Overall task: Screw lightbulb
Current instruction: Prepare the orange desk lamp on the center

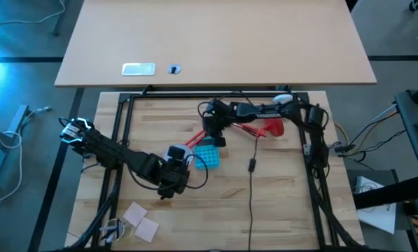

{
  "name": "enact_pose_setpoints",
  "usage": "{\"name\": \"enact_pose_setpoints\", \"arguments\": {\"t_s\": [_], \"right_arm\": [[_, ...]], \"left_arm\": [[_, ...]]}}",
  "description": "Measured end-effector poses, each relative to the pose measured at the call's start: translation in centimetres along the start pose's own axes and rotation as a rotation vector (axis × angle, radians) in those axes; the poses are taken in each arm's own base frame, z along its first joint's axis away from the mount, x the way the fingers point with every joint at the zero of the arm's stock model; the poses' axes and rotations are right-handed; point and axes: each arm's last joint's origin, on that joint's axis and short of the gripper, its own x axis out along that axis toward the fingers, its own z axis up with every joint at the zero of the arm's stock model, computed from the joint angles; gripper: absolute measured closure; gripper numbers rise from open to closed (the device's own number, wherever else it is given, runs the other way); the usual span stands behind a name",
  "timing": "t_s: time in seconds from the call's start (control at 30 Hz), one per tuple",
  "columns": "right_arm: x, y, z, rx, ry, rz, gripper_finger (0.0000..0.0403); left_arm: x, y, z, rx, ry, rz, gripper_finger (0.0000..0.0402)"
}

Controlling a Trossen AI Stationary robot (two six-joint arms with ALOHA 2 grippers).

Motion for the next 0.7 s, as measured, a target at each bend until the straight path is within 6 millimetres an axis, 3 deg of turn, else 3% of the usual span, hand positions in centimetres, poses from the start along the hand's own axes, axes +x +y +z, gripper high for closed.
{"name": "enact_pose_setpoints", "arguments": {"t_s": [0.2, 0.33, 0.5, 0.7], "right_arm": [[1.3, -2.4, 0.0, -0.032, 0.089, 0.099, 0.0197], [1.3, -3.3, -0.3, -0.062, 0.147, 0.123, 0.0163], [1.2, -4.4, -0.4, -0.092, 0.150, 0.095, 0.0154], [1.4, -4.6, -0.4, -0.091, 0.150, 0.091, 0.0178]], "left_arm": [[0.0, 0.0, 0.1, -0.037, -0.008, 0.006, 0.0298], [0.0, 0.0, 0.1, -0.067, -0.007, 0.007, 0.0298], [0.1, 0.5, 0.0, -0.060, 0.003, 0.064, 0.0298], [0.5, 1.5, -0.6, -0.060, 0.064, 0.104, 0.0298]]}}
